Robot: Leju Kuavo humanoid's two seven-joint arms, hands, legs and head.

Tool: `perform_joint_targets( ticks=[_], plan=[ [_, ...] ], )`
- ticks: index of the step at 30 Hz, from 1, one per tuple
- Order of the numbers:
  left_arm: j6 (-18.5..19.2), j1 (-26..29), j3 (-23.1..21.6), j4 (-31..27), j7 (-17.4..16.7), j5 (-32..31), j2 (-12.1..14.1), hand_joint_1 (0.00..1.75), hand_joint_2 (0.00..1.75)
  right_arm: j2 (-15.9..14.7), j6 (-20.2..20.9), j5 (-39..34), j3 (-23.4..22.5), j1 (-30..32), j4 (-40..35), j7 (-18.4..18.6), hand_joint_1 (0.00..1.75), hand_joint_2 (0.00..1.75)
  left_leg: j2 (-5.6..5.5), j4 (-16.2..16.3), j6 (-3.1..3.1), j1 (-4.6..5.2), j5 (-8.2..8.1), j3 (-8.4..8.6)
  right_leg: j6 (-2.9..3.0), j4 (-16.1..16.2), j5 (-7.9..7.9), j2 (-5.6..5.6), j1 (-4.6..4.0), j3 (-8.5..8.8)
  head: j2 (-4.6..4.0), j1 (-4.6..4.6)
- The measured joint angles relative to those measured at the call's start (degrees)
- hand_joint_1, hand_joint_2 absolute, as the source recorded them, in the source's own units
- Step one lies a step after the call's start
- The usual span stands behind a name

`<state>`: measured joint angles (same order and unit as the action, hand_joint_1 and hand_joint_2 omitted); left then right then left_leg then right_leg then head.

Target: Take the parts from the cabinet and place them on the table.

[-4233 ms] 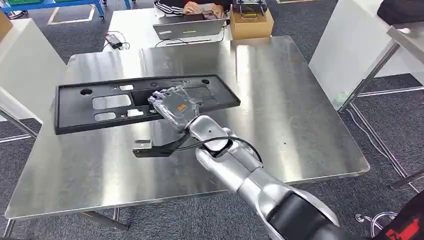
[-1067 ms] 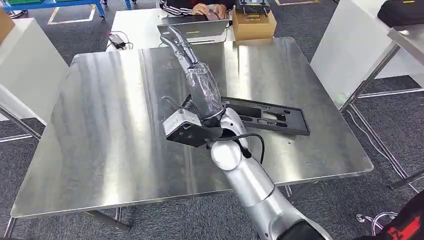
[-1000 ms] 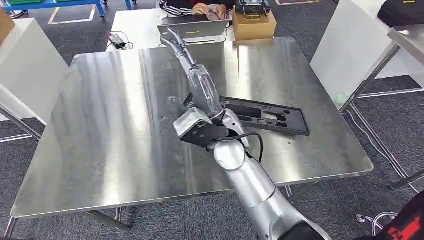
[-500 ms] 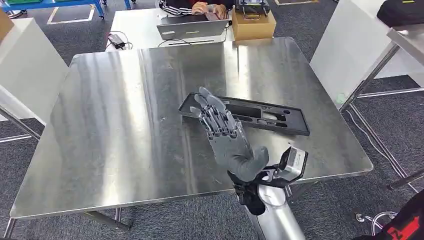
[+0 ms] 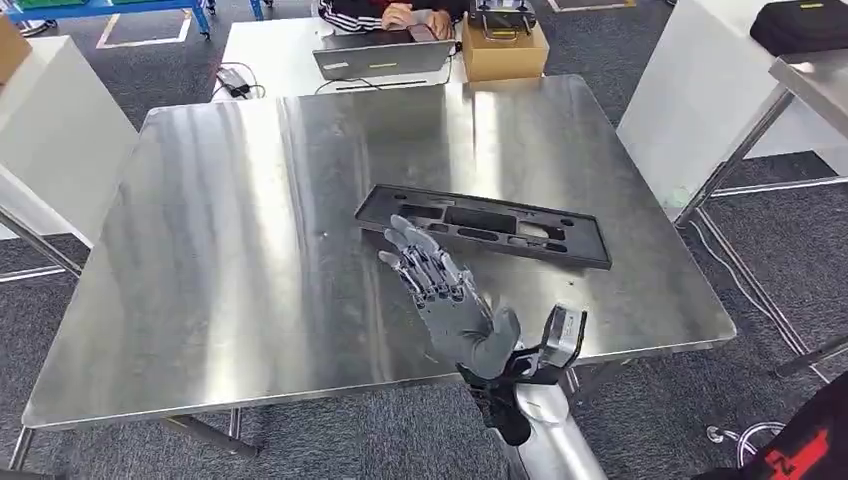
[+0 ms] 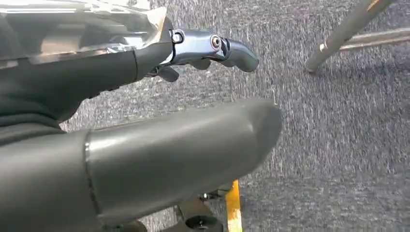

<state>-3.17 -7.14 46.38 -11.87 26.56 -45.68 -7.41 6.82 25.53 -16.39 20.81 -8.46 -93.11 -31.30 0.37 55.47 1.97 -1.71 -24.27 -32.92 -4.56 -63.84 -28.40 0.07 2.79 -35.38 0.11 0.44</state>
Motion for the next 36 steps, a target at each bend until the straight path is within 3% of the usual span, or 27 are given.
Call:
perform_joint_targets(
  ticks=[1, 2, 3, 4, 7, 8, 11, 12, 13, 14, 16, 17, 18, 19, 21, 22, 23, 24, 26, 27, 28, 29, 30, 31, 32, 33, 36],
  plan=[
    [0.04, -0.01, 0.02, -0.02, 0.00, 0.00, 0.04, 0.00, 0.00, -0.02, -0.13, 0.07, 0.11, -0.03, 0.31, -0.15, 0.00, 0.00, -0.13, 1.34, -0.82, -0.35, -0.44, -0.70, -1.06, 5.91, 1.14, -0.18, 0.66, 3.43, 0.00, 0.02],
    [0.02, 0.00, 0.07, -0.20, 0.00, 0.00, 0.48, 0.00, 0.00, -0.07, -0.18, 0.09, 0.20, -0.03, 0.62, -0.24, 0.00, 0.00, -0.27, 1.90, -1.53, -0.07, -0.62, -1.33, -0.81, 4.65, 0.32, 0.39, -0.06, 2.99, 0.00, 0.06],
    [0.02, -0.03, 0.09, -0.22, 0.02, -0.02, 0.37, 0.00, 0.00, -0.07, -0.20, 0.13, 0.31, 0.09, 0.75, -0.35, 0.00, 0.00, -0.24, 3.08, -2.12, -0.05, -0.96, -1.75, 0.31, 5.02, 0.78, 0.68, -0.02, 2.64, 0.00, 0.15],
    [0.00, -0.06, 0.09, -0.22, 0.04, -0.09, 0.35, 0.00, 0.00, -0.11, -0.39, 0.15, 0.40, 0.24, 0.94, -0.42, 0.00, 0.00, -0.41, 2.87, -2.30, -0.04, -0.69, -1.88, 0.95, 4.48, 0.83, 0.66, -0.02, 2.42, 0.00, 0.00],
    [0.09, 0.00, 0.13, -0.22, -0.26, -0.37, 0.35, 0.00, 0.00, -0.04, -1.01, 0.55, 0.68, 0.53, 1.25, -0.28, 0.00, 0.00, -0.46, 2.98, -2.75, -0.67, -0.61, -2.09, 2.22, 4.17, 1.44, 0.61, -0.13, 1.75, 0.00, 0.04],
    [0.13, -0.05, 0.15, -0.22, -0.41, -0.42, 0.39, 0.00, 0.00, 0.04, -1.25, 0.98, 0.85, 0.63, 1.25, -0.04, 0.00, 0.00, -0.35, 4.62, -2.66, -0.68, -2.89, -2.79, 2.78, 4.16, 1.80, 0.60, -0.24, 1.44, 0.00, 0.04],
    [0.53, -0.06, 0.26, -0.22, -0.68, -0.31, 0.48, 0.00, 0.00, 0.13, -1.97, 1.40, 1.31, 1.11, 1.27, 0.13, 0.00, 0.00, -0.39, 16.99, -2.59, -0.48, -10.99, -7.18, 4.07, 4.15, 2.80, 0.46, -1.07, -0.04, 0.00, 0.02],
    [0.70, -0.04, 0.31, -0.22, -0.72, -0.13, 0.50, 0.00, 0.00, 0.13, -2.10, 1.42, 1.31, 1.38, 1.29, 0.30, 0.00, 0.00, -0.40, 19.68, -2.36, -0.43, -12.21, -7.90, 4.26, 4.13, 3.14, 0.41, -1.38, -0.55, 0.00, 0.04],
    [0.83, -0.02, 0.33, -0.22, -0.77, -0.04, 0.50, 0.00, 0.00, 0.13, -2.19, 1.44, 1.33, 1.65, 1.31, 0.46, 0.00, 0.00, -0.39, 19.92, -1.90, -0.25, -12.17, -7.27, 4.40, 4.13, 3.63, 0.40, -1.75, -1.16, 0.00, 0.02],
    [0.96, -0.03, 0.35, -0.22, -0.77, 0.02, 0.50, 0.00, 0.00, 0.13, -2.21, 1.44, 1.40, 1.72, 1.31, 0.48, 0.00, 0.00, -0.40, 17.64, -1.28, 0.07, -11.14, -5.37, 4.46, 4.13, 4.04, 0.41, -2.06, -1.66, 0.00, 0.02],
    [1.05, -0.08, 0.37, -0.22, -0.77, 0.04, 0.52, 0.00, 0.00, 0.20, -2.27, 1.44, 1.58, 1.70, 1.31, 0.55, 0.00, 0.00, -0.53, 8.07, 0.59, 1.01, -8.10, 1.39, 4.50, 4.16, 4.87, 0.50, -2.56, -2.41, 0.00, 0.02],
    [1.05, -0.25, 0.42, -0.26, -0.74, 0.04, 0.68, 0.00, 0.00, 0.28, -2.32, 1.44, 1.68, 1.68, 1.31, 0.61, 0.00, 0.00, -0.51, 3.37, 1.74, 1.74, -8.20, 4.31, 4.44, 4.15, 5.23, 0.46, -2.33, -2.47, 0.00, 0.02],
    [1.07, -0.27, 0.41, -0.37, -0.70, 0.02, 0.65, 0.00, 0.00, 0.39, -2.36, 1.44, 1.79, 1.79, 1.31, 0.72, 0.00, 0.00, -0.20, 3.78, 1.79, 1.81, -7.85, 3.69, 3.98, 4.56, 5.72, 0.42, -2.91, -2.42, 0.00, 0.35],
    [0.94, -0.34, 0.44, -0.39, -0.61, 0.11, 0.79, 0.00, 0.00, 0.39, -2.43, 1.44, 1.88, 1.78, 1.34, 0.72, 0.00, 0.00, -0.33, 3.53, 2.01, 2.24, -7.31, 3.35, 3.65, 4.62, 5.93, 0.24, -2.07, -2.43, 0.00, 0.28],
    [0.88, -0.24, 0.48, -0.39, -0.63, 0.13, 0.85, 0.00, 0.00, 0.68, -2.58, 1.47, 2.29, 1.85, 1.40, 0.85, 0.00, 0.00, -0.33, 3.24, 2.37, 2.72, -6.52, 3.10, 2.62, 5.24, 6.89, 0.16, -1.72, -2.30, 0.00, 0.15],
    [0.85, -0.18, 0.48, -0.39, -0.63, 0.22, 0.83, 0.00, 0.00, 0.68, -2.58, 1.44, 2.30, 1.86, 1.40, 0.85, 0.00, 0.00, -0.29, 2.02, 2.72, 2.64, -5.15, 3.13, 2.19, 5.96, 7.70, 0.18, -2.27, -2.35, 0.00, 0.24],
    [0.85, -0.23, 0.48, -0.39, -0.61, 0.22, 0.76, 0.00, 0.00, 0.61, -2.60, 1.42, 2.27, 1.87, 1.45, 0.85, 0.00, 0.00, 0.02, 0.98, 2.08, 2.05, -3.70, 3.07, 2.32, 5.34, 6.94, 0.05, -2.28, -2.66, 0.00, 0.24],
    [0.85, -0.16, 0.50, -0.39, -0.59, 0.24, 0.77, 0.00, 0.00, 0.57, -2.60, 1.40, 2.27, 1.87, 1.49, 0.85, 0.00, 0.00, 0.04, 0.37, 2.44, 2.10, -2.82, 2.51, 2.74, 3.65, 4.09, 0.07, -2.26, -3.62, 0.00, 0.42],
    [0.85, -0.04, 0.50, -0.39, -0.57, 0.28, 0.66, 0.00, 0.00, 0.50, -2.65, 1.36, 2.27, 1.91, 1.66, 0.94, 0.00, 0.00, 0.17, 0.45, 2.20, 2.11, -1.66, 1.10, 3.27, -3.91, -1.59, 0.06, -2.07, -5.58, 0.00, 0.42],
    [0.85, 0.08, 0.50, -0.39, -0.52, 0.30, 0.57, 0.00, 0.00, 0.44, -2.65, 1.36, 2.27, 1.97, 1.80, 0.94, 0.00, 0.00, 0.26, 0.48, 2.17, 2.17, -1.08, 0.24, 3.05, -8.20, -3.52, 0.06, -2.04, -6.44, 0.00, 0.35],
    [0.85, 0.20, 0.50, -0.39, -0.48, 0.48, 0.52, 0.00, 0.00, 0.35, -2.67, 1.33, 2.27, 1.98, 1.95, 0.94, 0.00, 0.00, 0.36, 0.54, 2.10, 2.19, -0.53, -0.54, 2.47, -10.78, -3.94, 0.06, -2.05, -6.48, 0.00, 0.39],
    [0.85, 0.31, 0.52, -0.37, -0.44, 0.66, 0.48, 0.00, 0.00, 0.26, -2.67, 1.31, 2.27, 1.98, 2.10, 0.94, 0.00, 0.00, 0.46, 0.58, 1.99, 2.19, 0.01, -0.87, 1.83, -10.92, -3.38, 0.06, -2.04, -5.42, 0.00, 0.35],
    [0.81, 0.40, 0.55, -0.37, -0.33, 0.72, 0.44, 0.00, 0.00, 0.20, -2.71, 1.22, 2.27, 1.96, 2.28, 0.94, 0.00, 0.00, 0.46, 0.67, 1.86, 2.18, 0.53, -1.57, 1.09, -8.43, -2.06, 0.03, -2.03, -2.93, 0.00, 0.37],
    [0.79, 0.45, 0.68, -0.37, -0.31, 0.81, 0.42, 0.00, 0.00, 0.15, -2.73, 1.07, 2.32, 1.91, 2.43, 0.92, 0.00, 0.00, 0.45, 0.83, 1.65, 2.17, 1.01, -2.30, 0.52, -3.06, -0.55, 0.00, -2.00, 1.24, 0.00, 0.37],
    [0.79, 0.45, 0.83, -0.37, -0.31, 0.85, 0.37, 0.00, 0.00, 0.15, -2.73, 1.03, 2.38, 1.82, 2.51, 0.92, 0.00, 0.00, 0.41, 1.12, 1.44, 2.17, 1.28, -2.67, 0.57, 2.28, -0.26, -0.04, -2.00, 5.10, 0.00, 0.37],
    [0.79, 0.50, 0.90, -0.37, -0.31, 0.89, 0.35, 0.00, 0.00, 0.15, -2.75, 0.98, 2.45, 1.58, 2.58, 0.92, 0.00, 0.00, 0.38, 1.50, 1.14, 2.49, 1.50, -3.17, 1.26, 7.33, -1.84, -0.03, -2.17, 8.54, 0.00, 0.39],
    [0.81, 0.70, 1.38, -0.37, -0.24, 0.96, 0.28, 0.00, 0.00, 0.11, -3.02, 0.85, 2.76, 1.37, 3.02, 0.92, 0.00, 0.00, 0.42, 1.69, 0.29, 2.34, 2.30, -3.27, 2.84, 7.68, -1.56, 0.02, -2.65, 7.59, 0.00, 0.17]
  ],
)
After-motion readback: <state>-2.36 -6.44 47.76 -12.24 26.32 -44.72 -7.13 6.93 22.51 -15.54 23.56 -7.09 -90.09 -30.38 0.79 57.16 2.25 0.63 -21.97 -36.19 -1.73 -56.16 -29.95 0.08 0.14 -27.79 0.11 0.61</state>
